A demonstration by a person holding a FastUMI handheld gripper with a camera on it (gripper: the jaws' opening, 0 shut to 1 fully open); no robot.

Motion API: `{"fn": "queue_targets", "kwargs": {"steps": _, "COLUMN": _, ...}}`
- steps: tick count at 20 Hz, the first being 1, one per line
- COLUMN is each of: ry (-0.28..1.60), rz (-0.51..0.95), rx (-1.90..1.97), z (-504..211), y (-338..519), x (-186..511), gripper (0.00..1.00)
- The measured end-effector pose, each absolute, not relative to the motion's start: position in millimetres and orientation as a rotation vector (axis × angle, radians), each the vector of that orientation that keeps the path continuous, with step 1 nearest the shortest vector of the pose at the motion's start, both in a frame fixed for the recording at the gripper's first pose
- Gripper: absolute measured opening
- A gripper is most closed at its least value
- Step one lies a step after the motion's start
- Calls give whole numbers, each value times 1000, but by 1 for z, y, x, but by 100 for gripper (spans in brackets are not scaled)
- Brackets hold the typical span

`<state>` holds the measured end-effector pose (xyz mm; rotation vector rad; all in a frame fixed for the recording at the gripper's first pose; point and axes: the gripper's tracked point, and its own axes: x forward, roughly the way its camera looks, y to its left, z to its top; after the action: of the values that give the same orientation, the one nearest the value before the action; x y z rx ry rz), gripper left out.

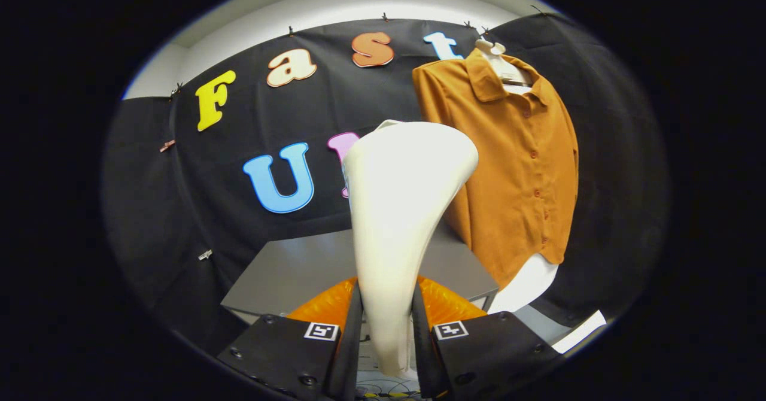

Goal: Iron the clothes twice with a garment steamer, once on the left side and once on the right side.

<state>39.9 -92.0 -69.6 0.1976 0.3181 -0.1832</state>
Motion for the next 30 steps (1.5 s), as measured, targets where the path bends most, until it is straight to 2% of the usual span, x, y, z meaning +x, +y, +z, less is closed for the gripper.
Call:
{"fn": "queue_targets", "kwargs": {"steps": 6, "ry": 285, "rz": -209, "rx": 216, "z": -51, "y": -166, "x": 39, "gripper": 43}}
{"fn": "queue_targets", "kwargs": {"steps": 17, "ry": 268, "rz": -45, "rx": 192, "z": -30, "y": -285, "x": 111, "gripper": 43}}
{"fn": "queue_targets", "kwargs": {"steps": 25, "ry": 277, "rz": 98, "rx": 223, "z": -30, "y": -302, "x": 159, "gripper": 43}}
{"fn": "queue_targets", "kwargs": {"steps": 30, "ry": 354, "rz": 184, "rx": 281, "z": -55, "y": -312, "x": 177, "gripper": 43}}
